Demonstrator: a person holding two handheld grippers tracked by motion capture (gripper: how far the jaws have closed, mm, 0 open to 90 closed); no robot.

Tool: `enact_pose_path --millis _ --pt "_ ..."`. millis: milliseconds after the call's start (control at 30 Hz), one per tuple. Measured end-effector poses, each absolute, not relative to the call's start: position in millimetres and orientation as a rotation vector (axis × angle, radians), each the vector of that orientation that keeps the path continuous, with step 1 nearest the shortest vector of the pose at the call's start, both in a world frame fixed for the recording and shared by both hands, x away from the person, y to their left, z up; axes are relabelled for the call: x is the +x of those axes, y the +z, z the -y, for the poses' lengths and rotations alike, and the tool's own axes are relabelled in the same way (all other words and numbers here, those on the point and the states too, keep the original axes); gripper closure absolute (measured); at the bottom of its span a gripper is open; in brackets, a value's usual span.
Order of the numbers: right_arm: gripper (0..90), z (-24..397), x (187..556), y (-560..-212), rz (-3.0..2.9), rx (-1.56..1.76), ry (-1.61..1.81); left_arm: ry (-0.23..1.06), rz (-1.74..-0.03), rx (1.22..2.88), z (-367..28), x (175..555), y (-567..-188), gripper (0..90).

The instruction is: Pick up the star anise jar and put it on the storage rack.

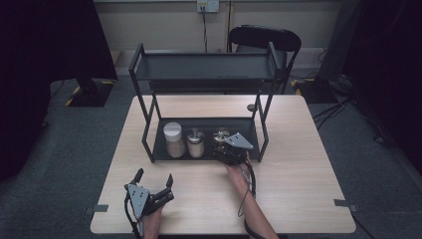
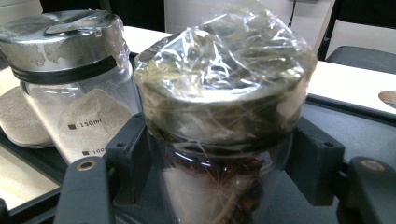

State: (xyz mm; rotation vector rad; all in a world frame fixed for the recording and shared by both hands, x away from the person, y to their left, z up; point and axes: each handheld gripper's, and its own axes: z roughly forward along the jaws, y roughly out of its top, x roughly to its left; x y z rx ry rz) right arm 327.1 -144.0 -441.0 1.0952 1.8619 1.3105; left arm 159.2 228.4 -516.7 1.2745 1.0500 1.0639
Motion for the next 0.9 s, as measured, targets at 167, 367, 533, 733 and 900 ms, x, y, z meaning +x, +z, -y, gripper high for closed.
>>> enact_pose_path --millis 167,367,533,733,900 --pt "30.9 141.9 326.6 -440.6 -1.858 1.097 1.303 1.064 -1.051 1.274 -228.3 159.2 -516.7 1.1" --pt "30.9 140.8 327.8 -439.0 -1.866 1.097 1.296 1.064 -1.050 1.275 -228.3 159.2 -516.7 1.1" --pt "30.9 140.0 328.7 -437.8 -1.871 1.099 1.290 1.064 -1.051 1.275 -228.3 159.2 -516.6 1.1" --pt "29.7 139.9 329.7 -436.9 -1.872 1.103 1.292 1.065 -1.050 1.275 -228.3 159.2 -516.7 1.1" --pt "19.6 143.5 329.9 -440.2 -1.851 1.099 1.339 1.061 -1.052 1.274 -228.7 159.3 -516.5 1.1"
